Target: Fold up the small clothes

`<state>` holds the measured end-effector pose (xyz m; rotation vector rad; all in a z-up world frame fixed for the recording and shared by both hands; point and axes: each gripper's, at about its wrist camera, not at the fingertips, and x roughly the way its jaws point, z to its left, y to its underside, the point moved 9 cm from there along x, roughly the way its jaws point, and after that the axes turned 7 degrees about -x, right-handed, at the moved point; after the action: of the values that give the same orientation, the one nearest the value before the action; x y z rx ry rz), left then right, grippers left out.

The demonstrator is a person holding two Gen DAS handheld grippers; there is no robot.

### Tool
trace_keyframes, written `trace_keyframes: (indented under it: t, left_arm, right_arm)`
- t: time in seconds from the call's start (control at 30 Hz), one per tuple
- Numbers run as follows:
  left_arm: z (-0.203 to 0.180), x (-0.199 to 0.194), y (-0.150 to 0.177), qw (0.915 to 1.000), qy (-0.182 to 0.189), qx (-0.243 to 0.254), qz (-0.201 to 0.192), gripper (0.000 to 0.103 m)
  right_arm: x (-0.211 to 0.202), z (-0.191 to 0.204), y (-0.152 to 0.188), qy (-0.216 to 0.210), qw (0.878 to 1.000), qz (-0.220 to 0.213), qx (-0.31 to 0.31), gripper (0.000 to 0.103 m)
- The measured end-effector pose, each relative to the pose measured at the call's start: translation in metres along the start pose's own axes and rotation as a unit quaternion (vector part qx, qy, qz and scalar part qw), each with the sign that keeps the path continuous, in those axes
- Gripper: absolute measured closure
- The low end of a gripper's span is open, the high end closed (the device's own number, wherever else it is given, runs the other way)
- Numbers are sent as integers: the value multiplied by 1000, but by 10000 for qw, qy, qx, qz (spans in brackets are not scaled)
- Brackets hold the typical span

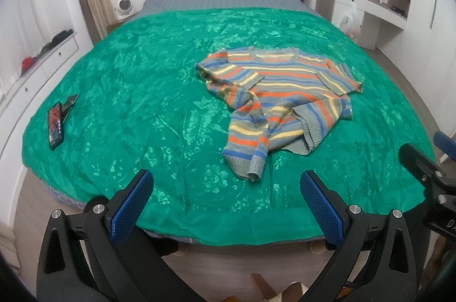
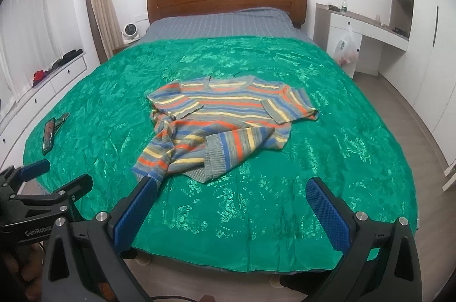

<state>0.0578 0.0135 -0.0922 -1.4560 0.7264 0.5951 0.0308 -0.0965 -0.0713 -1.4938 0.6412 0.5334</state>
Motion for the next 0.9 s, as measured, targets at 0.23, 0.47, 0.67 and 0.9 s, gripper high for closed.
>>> trace_keyframes:
  t: [0.23, 0.47, 0.67, 0.9]
  left_arm:
    - [-3, 33, 6, 9995, 72, 246, 184, 0]
    - [-23, 140, 40, 9913, 244, 1012, 806, 4]
    - [-29, 183, 42, 9891, 79, 1229, 805, 70]
    - [6, 137, 18, 9853, 1373, -8, 1014, 97]
  right_arm:
    - [15, -5, 4, 133, 9997, 77, -164, 0]
    - [123, 6, 12, -463, 9940, 565, -818, 1]
    - [214, 33, 26, -1115, 9820, 1256, -863, 36]
    - [150, -25, 20, -1691, 9797, 902, 589, 94]
